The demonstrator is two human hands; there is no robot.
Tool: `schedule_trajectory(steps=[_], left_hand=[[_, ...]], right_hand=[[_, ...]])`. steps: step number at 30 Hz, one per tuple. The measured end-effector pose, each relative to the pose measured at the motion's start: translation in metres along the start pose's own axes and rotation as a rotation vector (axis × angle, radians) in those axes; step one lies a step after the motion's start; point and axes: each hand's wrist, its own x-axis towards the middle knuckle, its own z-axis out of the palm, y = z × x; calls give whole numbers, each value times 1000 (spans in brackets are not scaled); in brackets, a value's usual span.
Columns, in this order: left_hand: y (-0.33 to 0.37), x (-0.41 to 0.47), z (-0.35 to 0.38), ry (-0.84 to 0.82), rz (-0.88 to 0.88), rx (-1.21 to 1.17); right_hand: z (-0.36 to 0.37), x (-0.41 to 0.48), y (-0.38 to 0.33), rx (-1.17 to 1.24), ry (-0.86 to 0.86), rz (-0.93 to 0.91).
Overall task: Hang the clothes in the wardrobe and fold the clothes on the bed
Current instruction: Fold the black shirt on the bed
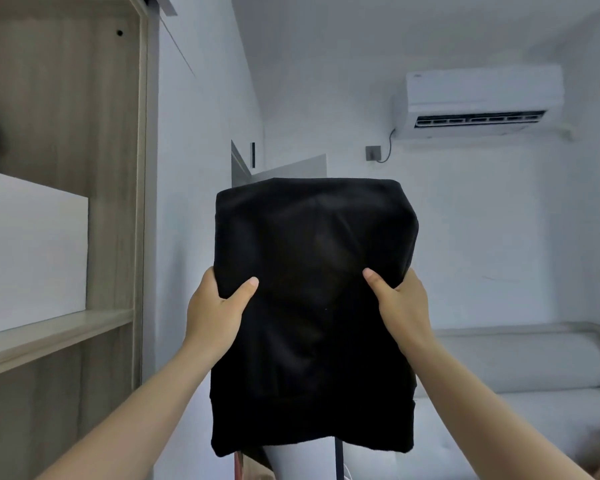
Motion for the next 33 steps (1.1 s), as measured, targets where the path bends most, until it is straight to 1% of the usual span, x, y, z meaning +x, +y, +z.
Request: schedule_trajectory(steps=[6, 14, 18, 21, 23, 27, 30, 33], left_hand=[[-36, 20, 17, 17, -34, -3], [-94, 51, 53, 53, -111, 30], [-118, 84, 77, 126, -97, 67], [-134, 107, 98, 149, -84, 95], [-142, 122, 112, 139, -83, 119], [-156, 151, 133, 87, -93, 161], [-170, 164, 145, 17, -91, 183], [-187, 173, 156, -7, -76, 174]], right_hand=[[25, 13, 34, -21, 2, 24], [60, 44, 81, -130, -26, 4], [89, 75, 108, -130, -21, 4], [111, 94, 127, -101, -16, -13], [125, 111, 137, -119, -32, -40], [152, 143, 155, -256, -83, -111], [166, 157, 173, -310, -80, -132], [180, 166, 191, -317, -58, -145]])
